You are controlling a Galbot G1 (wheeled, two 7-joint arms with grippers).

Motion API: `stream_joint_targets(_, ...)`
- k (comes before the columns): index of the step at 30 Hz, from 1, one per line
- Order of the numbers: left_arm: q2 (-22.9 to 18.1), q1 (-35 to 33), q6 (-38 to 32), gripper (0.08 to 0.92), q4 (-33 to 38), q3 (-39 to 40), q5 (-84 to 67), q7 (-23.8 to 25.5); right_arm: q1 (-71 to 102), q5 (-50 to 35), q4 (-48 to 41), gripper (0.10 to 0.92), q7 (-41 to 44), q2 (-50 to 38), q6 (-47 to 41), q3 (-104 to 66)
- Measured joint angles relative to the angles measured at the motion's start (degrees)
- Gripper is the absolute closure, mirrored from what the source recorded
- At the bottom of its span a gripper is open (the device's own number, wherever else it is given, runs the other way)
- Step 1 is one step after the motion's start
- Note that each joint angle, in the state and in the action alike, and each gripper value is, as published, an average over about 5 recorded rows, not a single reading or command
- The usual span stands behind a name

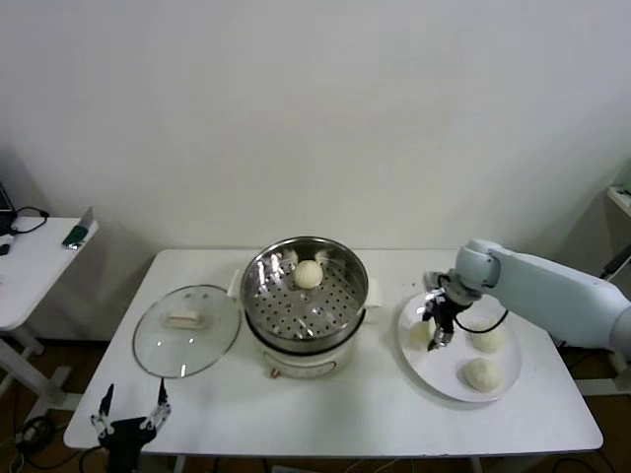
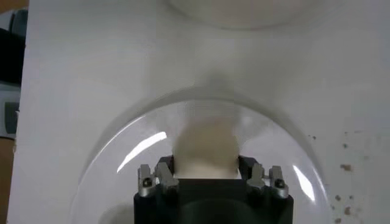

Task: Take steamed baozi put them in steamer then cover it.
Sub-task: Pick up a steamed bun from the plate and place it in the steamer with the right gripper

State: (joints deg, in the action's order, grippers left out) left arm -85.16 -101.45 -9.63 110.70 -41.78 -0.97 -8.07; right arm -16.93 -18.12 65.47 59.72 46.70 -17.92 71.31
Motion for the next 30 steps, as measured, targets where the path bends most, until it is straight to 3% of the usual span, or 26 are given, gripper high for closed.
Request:
stream_joint_targets(14, -0.2, -0.4, 0.4, 0.177, 1.1, 1.9, 1.2, 0.0, -23.7, -16.9, -1.7, 0.347, 0.6, 7.9, 0.1, 11.5)
stream_joint_targets(30, 0.3, -2.0, 0.1, 0.177, 2.3, 2.7, 2.2, 0.0, -25.1, -24.9, -6.1, 0.347, -3.2, 26.5, -3.9, 11.6)
